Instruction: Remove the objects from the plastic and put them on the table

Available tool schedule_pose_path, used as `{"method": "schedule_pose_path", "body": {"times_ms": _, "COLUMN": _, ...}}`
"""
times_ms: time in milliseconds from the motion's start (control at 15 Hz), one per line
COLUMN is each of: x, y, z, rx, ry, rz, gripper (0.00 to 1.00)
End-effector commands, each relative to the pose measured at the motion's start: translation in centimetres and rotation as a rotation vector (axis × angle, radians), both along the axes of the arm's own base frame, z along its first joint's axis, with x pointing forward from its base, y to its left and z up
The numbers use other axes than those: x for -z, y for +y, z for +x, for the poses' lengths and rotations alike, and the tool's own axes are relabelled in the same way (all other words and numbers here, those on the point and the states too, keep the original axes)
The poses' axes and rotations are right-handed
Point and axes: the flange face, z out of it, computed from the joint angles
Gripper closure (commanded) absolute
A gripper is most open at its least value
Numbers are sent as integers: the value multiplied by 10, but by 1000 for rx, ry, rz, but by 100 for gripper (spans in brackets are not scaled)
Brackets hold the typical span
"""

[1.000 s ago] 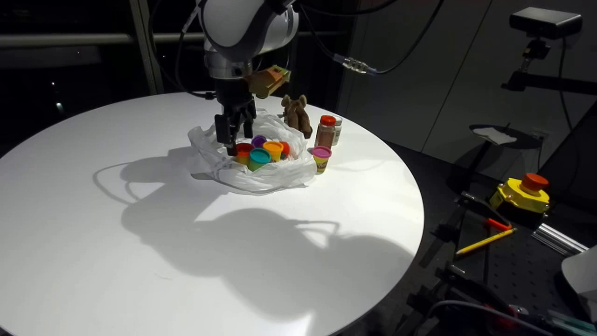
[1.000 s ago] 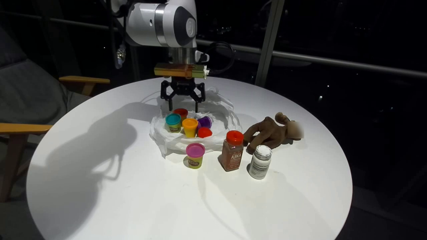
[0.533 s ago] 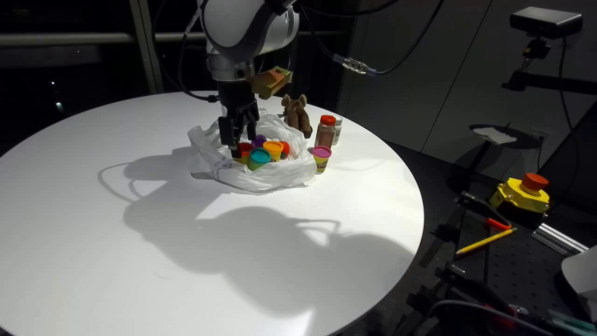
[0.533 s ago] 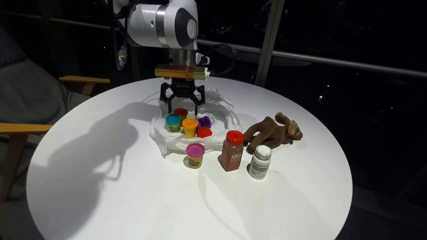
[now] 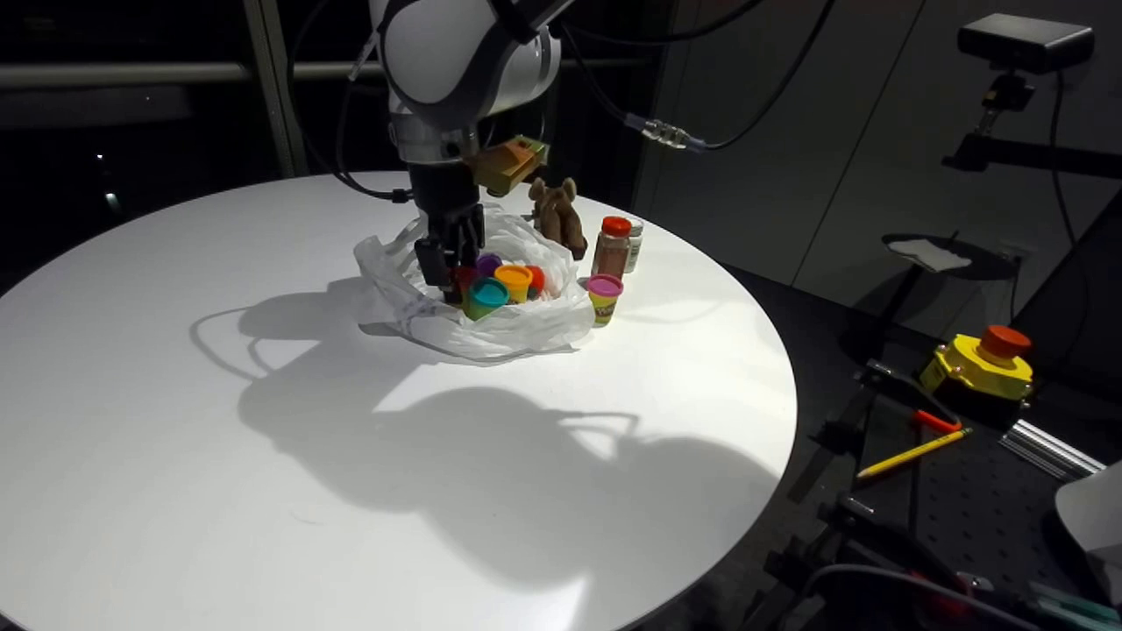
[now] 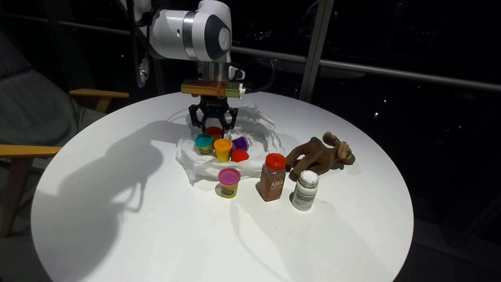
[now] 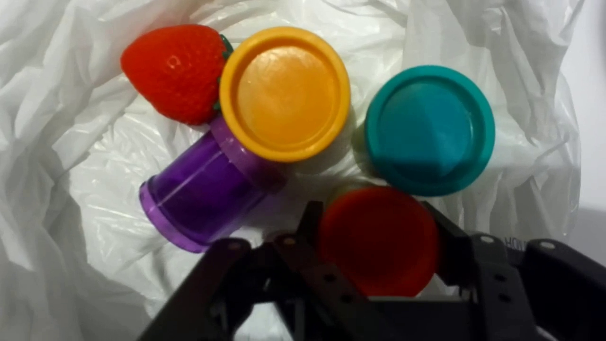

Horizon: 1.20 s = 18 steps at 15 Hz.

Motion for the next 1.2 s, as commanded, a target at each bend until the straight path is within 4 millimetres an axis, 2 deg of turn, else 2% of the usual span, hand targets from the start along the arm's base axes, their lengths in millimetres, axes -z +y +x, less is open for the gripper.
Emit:
{"method": "schedule_pose_path", "body": {"times_ms": 0, "x": -21, "y": 5, "z": 4, "rx": 17, "ry": -42, "rz": 13, "gripper": 72}}
{"method": "schedule_pose_path", "body": {"times_ms": 200, "x": -44, "y": 6, "z": -1, "rx": 66, "ry": -85, "rz": -16, "gripper": 72}}
{"method": "schedule_pose_path", "body": {"times_ms": 333, "x": -67, "y": 9, "z": -11, "rx": 102, "ry": -109, "rz": -39, "gripper": 72}}
{"method": "schedule_pose_path", "body": {"times_ms": 467, "x": -87, "y": 15, "z": -25, "rx": 128, "ry": -127, "rz": -61, "gripper": 72}}
{"method": "schedule_pose_path", "body": {"times_ms": 667, "x": -105, "y": 35, "z": -56, "rx": 135, "ry": -123, "rz": -96, "gripper": 72}}
{"method": "schedule_pose_path", "body": {"times_ms": 800, "x": -104, "y": 52, "z": -78, "rx": 108, "ry": -108, "rz": -121, "gripper": 72}}
{"method": "schedule_pose_path", "body": {"times_ms": 933, "x": -93, "y": 70, "z": -97, "rx": 72, "ry": -87, "rz": -140, "gripper": 72}}
{"method": "schedule_pose_path", "body": {"times_ms": 1133, "x": -61, "y": 92, "z": -107, "rx": 95, "ry": -72, "rz": -155, "gripper": 72}}
